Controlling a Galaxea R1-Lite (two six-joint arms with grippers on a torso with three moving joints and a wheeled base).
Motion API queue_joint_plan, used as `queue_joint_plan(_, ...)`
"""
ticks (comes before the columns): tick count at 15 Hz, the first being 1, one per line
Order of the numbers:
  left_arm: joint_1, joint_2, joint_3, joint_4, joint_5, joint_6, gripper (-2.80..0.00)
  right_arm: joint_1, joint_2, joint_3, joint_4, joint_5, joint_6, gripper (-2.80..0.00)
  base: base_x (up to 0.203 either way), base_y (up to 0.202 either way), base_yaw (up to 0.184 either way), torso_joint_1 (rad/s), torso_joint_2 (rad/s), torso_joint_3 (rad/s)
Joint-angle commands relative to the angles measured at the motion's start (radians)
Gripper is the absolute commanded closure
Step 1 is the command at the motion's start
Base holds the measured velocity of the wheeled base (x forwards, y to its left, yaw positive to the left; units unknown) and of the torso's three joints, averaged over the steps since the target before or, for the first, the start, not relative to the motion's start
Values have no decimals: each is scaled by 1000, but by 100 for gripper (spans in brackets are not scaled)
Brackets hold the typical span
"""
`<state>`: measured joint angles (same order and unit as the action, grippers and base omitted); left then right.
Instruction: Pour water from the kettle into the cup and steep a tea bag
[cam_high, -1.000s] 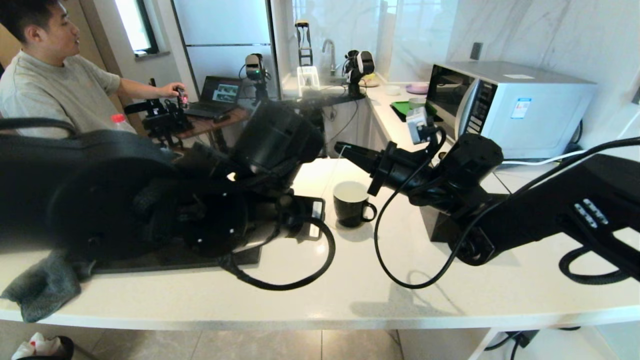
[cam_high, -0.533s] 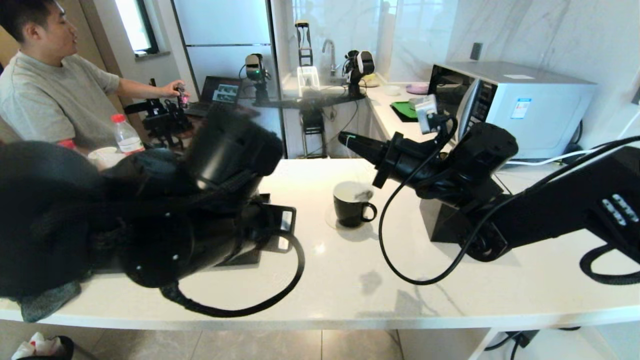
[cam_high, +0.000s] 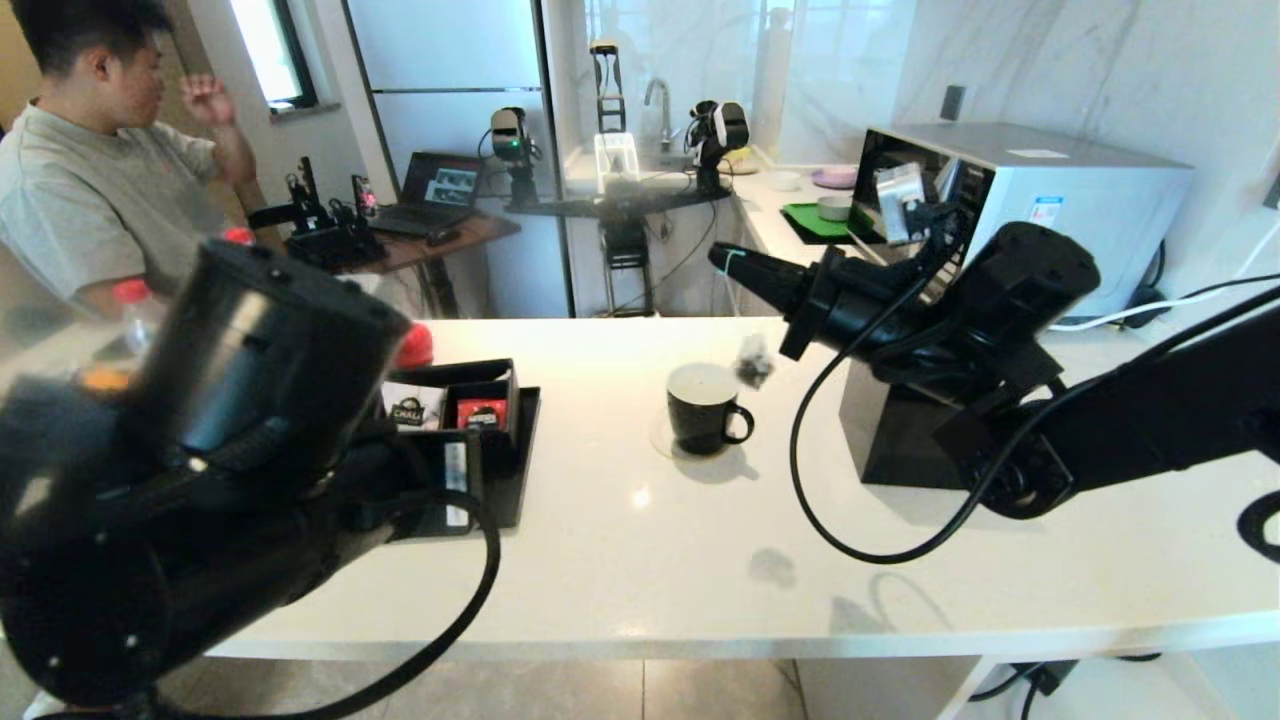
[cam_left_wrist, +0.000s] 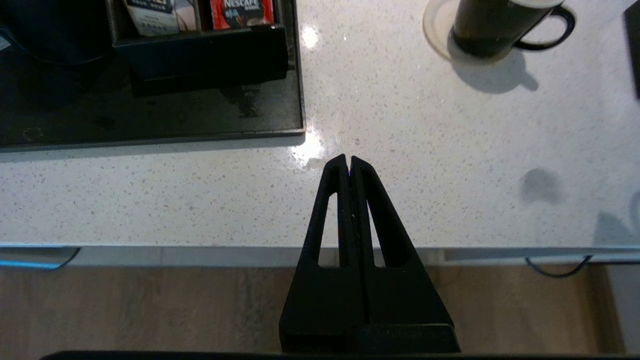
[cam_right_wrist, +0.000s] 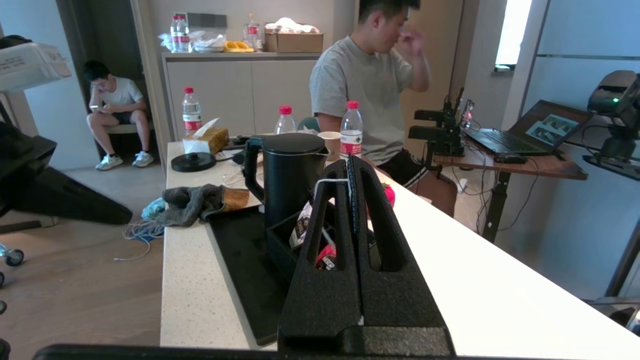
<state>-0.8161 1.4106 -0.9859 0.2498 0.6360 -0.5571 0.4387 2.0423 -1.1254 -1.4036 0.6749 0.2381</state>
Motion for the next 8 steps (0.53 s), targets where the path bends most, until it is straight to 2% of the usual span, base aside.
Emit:
queue_joint_plan(1,66,-82,89,-81,5,33,0,0,-31,15,1,5,-1,0,0,0,0,0,0,0)
queue_joint_plan(8,606,-221,520,-502,31,259,0,0,-62,18,31,5,-11,0,0,0,0,0,0,0)
